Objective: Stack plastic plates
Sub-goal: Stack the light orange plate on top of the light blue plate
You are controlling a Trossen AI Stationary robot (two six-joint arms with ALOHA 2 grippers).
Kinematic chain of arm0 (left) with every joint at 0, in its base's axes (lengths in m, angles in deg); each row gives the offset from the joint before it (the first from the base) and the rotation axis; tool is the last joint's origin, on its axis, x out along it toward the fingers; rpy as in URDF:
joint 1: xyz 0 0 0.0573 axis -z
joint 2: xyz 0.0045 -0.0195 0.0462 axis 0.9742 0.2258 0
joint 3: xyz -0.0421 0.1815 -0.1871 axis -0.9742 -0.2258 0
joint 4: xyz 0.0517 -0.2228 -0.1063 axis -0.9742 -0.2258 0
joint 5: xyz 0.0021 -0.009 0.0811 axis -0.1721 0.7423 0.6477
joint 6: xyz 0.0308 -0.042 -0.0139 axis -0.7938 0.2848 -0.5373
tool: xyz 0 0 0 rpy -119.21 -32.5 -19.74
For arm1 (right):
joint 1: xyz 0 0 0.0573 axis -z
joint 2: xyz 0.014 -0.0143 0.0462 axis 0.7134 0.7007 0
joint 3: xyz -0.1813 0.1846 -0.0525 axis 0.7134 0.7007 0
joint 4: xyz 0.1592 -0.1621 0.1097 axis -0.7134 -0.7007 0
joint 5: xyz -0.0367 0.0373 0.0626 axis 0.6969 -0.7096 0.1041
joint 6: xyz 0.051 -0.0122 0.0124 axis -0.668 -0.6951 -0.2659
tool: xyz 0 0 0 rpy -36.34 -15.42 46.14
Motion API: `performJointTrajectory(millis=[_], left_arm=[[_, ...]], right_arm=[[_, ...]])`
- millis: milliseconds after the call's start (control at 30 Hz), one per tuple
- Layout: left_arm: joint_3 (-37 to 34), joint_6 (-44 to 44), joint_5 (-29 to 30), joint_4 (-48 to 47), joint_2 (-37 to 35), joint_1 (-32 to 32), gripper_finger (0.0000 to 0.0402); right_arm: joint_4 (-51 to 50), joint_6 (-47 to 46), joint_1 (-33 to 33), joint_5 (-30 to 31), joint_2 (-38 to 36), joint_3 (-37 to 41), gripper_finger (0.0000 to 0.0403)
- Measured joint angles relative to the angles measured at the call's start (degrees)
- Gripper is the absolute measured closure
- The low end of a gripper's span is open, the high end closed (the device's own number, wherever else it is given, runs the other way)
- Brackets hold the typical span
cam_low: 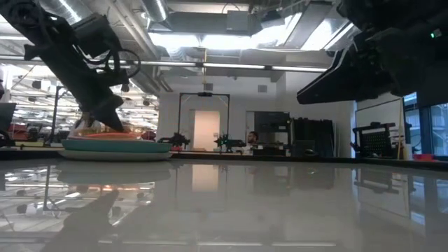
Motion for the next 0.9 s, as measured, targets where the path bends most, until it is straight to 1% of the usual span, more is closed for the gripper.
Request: performJointTrajectory(millis=[200,333,433,533,600,700,900], left_arm=[[0.0,0.1,-6.4,3.2,0.0,-0.1,0.0398],[0.0,0.2,-7.6,4.8,0.3,-0.1,0.0398],[0.0,0.2,-7.5,4.6,0.8,-0.4,0.0398],[0.0,0.2,-5.4,3.5,1.9,-1.6,0.0398],[0.0,0.2,-5.1,3.7,2.7,-2.3,0.0398],[0.0,0.2,-5.2,4.3,3.7,-2.7,0.0398],[0.0,0.3,-7.3,4.4,5.1,-2.7,0.0392]], right_arm=[[-0.5,-0.2,0.0,-0.1,0.0,0.0,0.0207],[-0.8,-0.2,0.0,-0.1,0.0,0.0,0.0207],[-0.9,-0.6,0.0,-0.1,0.0,0.0,0.0207],[-1.1,-1.0,0.0,-0.1,0.0,0.0,0.0207],[-1.3,-1.0,0.0,-0.1,0.0,0.0,0.0207],[-1.3,-1.0,0.0,-0.1,0.0,0.0,0.0207],[-1.3,-1.0,0.0,-0.1,0.1,0.0,0.0207]])
